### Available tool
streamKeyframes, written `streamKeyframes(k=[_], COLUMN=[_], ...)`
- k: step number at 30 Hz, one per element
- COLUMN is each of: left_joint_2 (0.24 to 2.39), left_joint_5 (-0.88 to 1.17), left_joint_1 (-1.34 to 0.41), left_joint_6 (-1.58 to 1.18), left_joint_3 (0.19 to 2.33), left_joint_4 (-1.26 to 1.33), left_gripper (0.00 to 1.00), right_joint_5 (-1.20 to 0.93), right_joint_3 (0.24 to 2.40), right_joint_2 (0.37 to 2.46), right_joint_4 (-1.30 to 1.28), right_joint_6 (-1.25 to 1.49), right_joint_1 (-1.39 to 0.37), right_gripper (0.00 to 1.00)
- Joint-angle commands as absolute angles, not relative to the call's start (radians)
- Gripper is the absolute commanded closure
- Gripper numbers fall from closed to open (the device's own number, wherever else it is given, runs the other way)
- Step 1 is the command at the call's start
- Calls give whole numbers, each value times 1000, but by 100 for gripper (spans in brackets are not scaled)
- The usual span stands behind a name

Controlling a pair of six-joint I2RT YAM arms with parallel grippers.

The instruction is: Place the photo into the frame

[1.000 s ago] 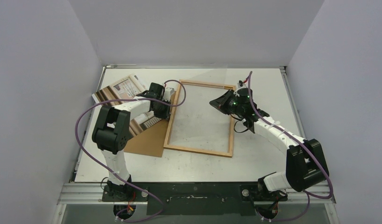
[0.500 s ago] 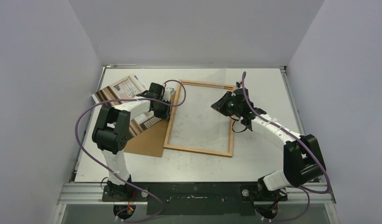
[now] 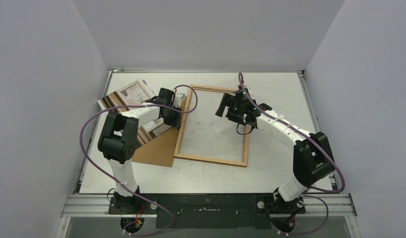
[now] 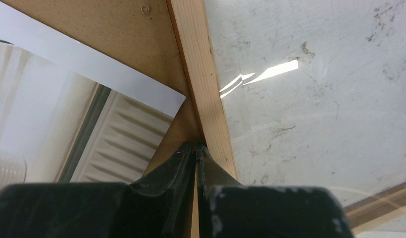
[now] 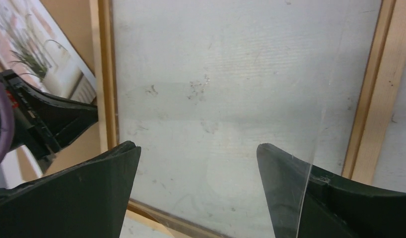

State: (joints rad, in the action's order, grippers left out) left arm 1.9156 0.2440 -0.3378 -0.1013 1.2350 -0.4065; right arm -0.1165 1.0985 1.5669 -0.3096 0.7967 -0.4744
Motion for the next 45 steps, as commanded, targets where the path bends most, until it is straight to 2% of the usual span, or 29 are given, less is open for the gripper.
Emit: streamKeyframes(k=[1, 21, 45], left_joint_2=[1941, 1940, 1940], left_joint_5=[292, 294, 305], left_joint_1=[-351, -351, -351], left_joint_6=[-115, -115, -119], left_joint_3=[1217, 1208, 1204], left_joint_4=[-419, -423, -422], left_gripper=[95, 95, 95], right_joint_5=[50, 276, 416], right_joint_3=[1214, 1340, 1421], right_joint_2=[1616, 1693, 1733], right_joint_4=[-495, -678, -767], right_joint_6=[697, 595, 550], right_joint_1=[-530, -607, -647], right_gripper=[10, 10, 10])
